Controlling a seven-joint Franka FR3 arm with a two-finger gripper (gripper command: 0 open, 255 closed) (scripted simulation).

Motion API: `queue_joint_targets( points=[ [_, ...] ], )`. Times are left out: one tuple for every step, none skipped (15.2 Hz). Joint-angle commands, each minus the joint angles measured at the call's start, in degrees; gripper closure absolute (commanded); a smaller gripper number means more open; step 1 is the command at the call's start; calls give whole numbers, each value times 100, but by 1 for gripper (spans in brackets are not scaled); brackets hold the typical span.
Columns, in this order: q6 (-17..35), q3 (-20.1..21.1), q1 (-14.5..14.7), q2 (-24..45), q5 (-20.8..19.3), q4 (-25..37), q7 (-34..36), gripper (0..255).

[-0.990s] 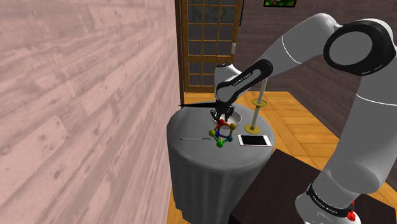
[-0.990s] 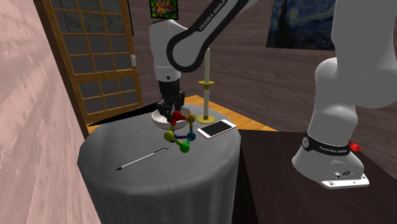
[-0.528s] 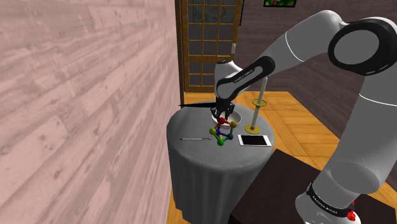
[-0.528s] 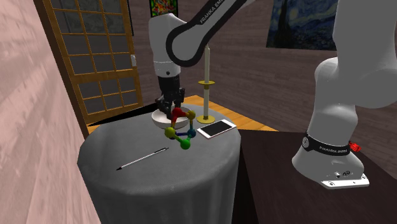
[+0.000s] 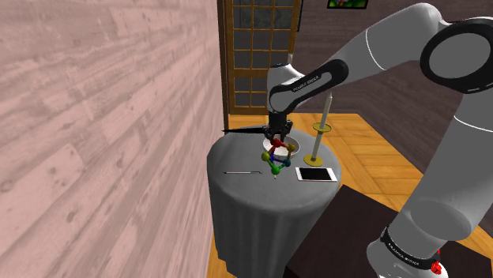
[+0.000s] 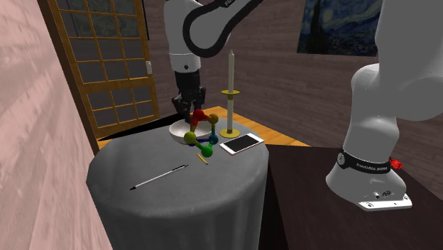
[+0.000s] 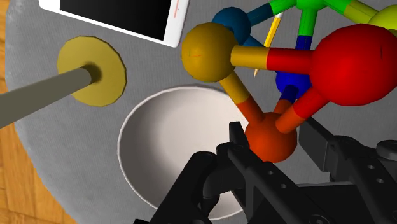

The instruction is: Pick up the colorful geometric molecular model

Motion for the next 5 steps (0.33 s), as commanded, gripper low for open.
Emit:
queue_joint_targets(
  points=[
    [-162, 5, 4, -96, 15, 68, -15, 255],
    [-234, 6, 5, -134, 22, 103, -24, 255],
    [-307, 8, 5, -171, 28, 139, -34, 255],
    [-318, 8, 5, -177, 29, 144, -35, 255],
    [-318, 8, 5, -177, 29, 144, -35, 255]
  ],
)
